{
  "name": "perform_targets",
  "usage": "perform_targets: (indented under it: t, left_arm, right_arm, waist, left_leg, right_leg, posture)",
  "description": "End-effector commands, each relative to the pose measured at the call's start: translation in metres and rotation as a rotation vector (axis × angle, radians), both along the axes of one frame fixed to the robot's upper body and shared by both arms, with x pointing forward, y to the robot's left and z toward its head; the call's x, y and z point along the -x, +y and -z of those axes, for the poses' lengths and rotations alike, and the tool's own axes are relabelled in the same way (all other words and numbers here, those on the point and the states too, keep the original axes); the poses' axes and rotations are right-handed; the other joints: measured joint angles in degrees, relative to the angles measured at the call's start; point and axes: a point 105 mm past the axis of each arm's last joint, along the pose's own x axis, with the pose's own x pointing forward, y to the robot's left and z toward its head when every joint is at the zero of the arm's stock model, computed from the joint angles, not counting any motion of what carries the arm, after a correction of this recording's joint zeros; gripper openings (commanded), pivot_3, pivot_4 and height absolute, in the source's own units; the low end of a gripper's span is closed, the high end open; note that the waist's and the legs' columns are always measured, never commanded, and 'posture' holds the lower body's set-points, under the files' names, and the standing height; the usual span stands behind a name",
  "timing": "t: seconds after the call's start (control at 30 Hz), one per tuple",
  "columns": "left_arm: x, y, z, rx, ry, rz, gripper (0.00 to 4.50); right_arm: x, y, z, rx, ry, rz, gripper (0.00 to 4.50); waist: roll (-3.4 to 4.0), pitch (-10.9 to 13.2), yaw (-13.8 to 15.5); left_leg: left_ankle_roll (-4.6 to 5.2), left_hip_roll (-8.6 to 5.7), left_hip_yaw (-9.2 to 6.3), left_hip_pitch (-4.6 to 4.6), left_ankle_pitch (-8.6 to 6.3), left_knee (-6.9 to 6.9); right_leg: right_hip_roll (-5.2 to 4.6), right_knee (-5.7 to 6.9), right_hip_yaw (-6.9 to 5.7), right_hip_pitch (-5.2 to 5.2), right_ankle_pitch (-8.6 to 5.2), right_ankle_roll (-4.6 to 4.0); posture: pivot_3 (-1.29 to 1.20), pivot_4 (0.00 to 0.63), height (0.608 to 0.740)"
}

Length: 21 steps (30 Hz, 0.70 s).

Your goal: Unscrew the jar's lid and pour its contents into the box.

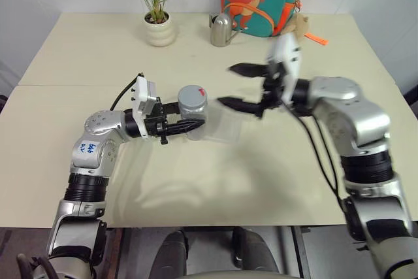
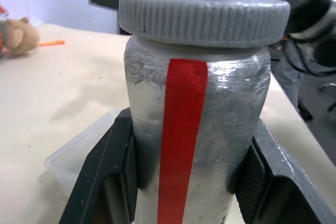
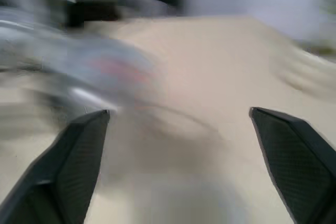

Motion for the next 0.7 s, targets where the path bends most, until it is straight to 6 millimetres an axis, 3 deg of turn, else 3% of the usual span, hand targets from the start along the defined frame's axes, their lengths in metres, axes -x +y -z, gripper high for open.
perform_targets:
  t: [0.03,0.2,0.47,0.7]
  left_arm:
    - [0.006,-0.001,-0.011,0.016,-0.054,0.023,1.9]
    - [0.004,-0.002,-0.011,0.016,-0.057,0.024,1.9]
    - [0.005,-0.006,-0.01,0.011,-0.055,0.035,1.9]
    - [0.006,-0.008,-0.01,0.009,-0.053,0.043,1.9]
  right_arm:
    - [0.021,0.009,-0.019,-0.057,-0.035,-0.114,4.47]
    - [0.044,0.037,-0.03,-0.107,-0.018,-0.292,4.47]
    - [0.044,0.083,-0.04,-0.126,-0.038,-0.34,4.47]
    - [0.04,0.099,-0.02,-0.046,-0.002,-0.333,4.47]
  waist:
    - [0.03,0.02,-0.52]
    - [0.05,0.03,-1.43]
    - [0.06,0.03,-1.45]
    - [0.06,0.03,-1.09]
  left_leg:
    - [0.0,0.01,0.01,0.04,0.0,-0.02]
    - [0.01,0.06,0.1,0.17,0.0,-0.09]
    - [0.01,0.06,0.13,0.18,-0.01,-0.02]
    - [0.02,0.04,0.13,0.13,-0.01,-0.03]
  right_leg:
    - [0.02,0.0,0.02,0.0,0.0,0.0]
    - [0.05,0.05,0.1,0.0,-0.01,-0.02]
    - [0.04,0.15,0.18,0.0,0.0,0.0]
    - [0.04,0.11,0.19,-0.04,0.0,0.0]
  posture:
    - [0.0,0.15,0.74]
    - [0.0,0.15,0.74]
    - [0.0,0.15,0.74]
    - [0.0,0.15,0.74]
